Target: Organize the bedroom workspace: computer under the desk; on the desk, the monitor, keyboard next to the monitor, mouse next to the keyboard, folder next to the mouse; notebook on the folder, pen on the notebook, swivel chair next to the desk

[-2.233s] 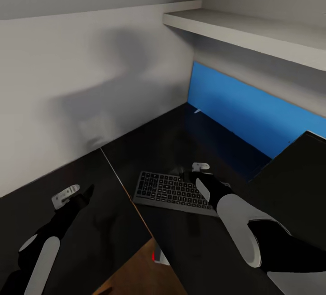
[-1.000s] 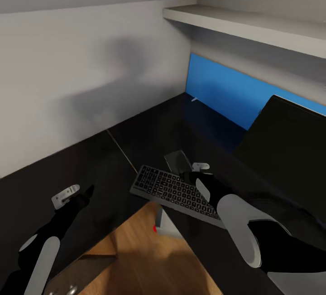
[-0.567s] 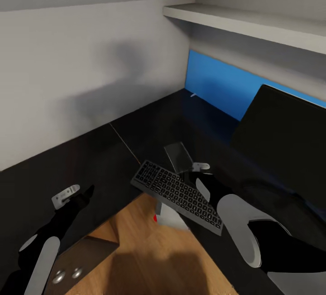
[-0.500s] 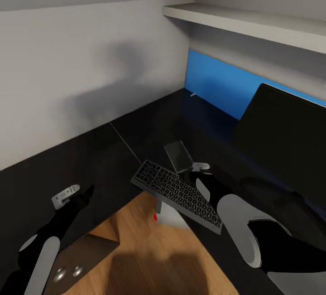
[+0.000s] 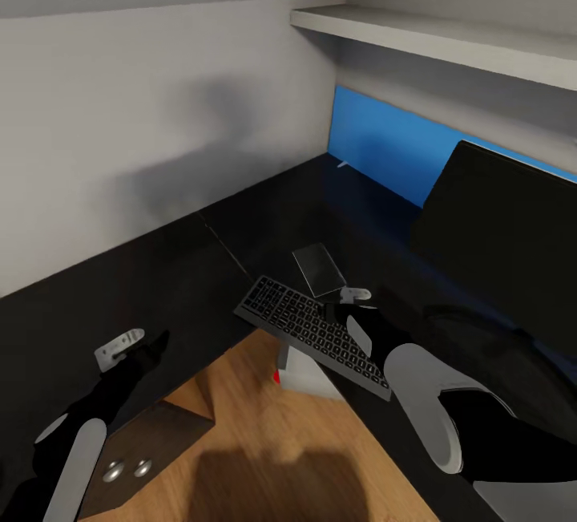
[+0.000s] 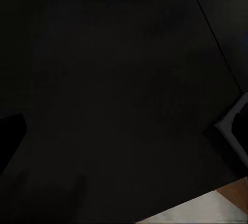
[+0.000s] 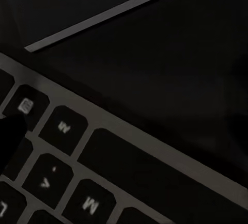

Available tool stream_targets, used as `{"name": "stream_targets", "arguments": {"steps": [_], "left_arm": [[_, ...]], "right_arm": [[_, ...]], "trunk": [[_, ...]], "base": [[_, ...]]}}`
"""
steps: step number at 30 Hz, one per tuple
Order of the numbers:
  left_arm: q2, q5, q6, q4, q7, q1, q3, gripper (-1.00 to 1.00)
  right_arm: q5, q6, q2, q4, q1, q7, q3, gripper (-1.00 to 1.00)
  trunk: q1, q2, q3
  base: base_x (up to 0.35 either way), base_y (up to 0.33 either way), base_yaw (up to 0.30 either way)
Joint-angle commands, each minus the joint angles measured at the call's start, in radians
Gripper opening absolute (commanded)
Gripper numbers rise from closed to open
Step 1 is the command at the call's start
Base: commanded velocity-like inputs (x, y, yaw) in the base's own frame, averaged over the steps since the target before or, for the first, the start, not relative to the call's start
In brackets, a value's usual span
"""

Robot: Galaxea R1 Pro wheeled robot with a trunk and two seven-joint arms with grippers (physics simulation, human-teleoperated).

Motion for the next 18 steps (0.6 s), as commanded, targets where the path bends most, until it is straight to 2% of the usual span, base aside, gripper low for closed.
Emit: {"name": "stream_targets", "arguments": {"steps": [1, 13, 18], "left_arm": [[0.000, 0.011, 0.008, -0.002, 0.008, -0.001, 0.000, 1.00], [-0.001, 0.011, 0.014, -0.002, 0.008, -0.001, 0.000, 1.00], [-0.002, 0.010, 0.012, -0.002, 0.009, -0.001, 0.000, 1.00]], "right_arm": [[-0.015, 0.008, 0.000, 0.042, 0.000, -0.004, -0.004, 1.00], [-0.014, 0.009, 0.000, 0.042, 0.000, -0.004, -0.004, 1.00], [-0.014, 0.008, 0.000, 0.042, 0.000, -0.004, -0.004, 1.00]], "trunk": [[0.001, -0.001, -0.001], [0.001, -0.001, -0.001], [-0.019, 0.034, 0.014]], "base": [[-0.003, 0.001, 0.000], [0.000, 0.000, 0.000], [0.000, 0.000, 0.000]]}}
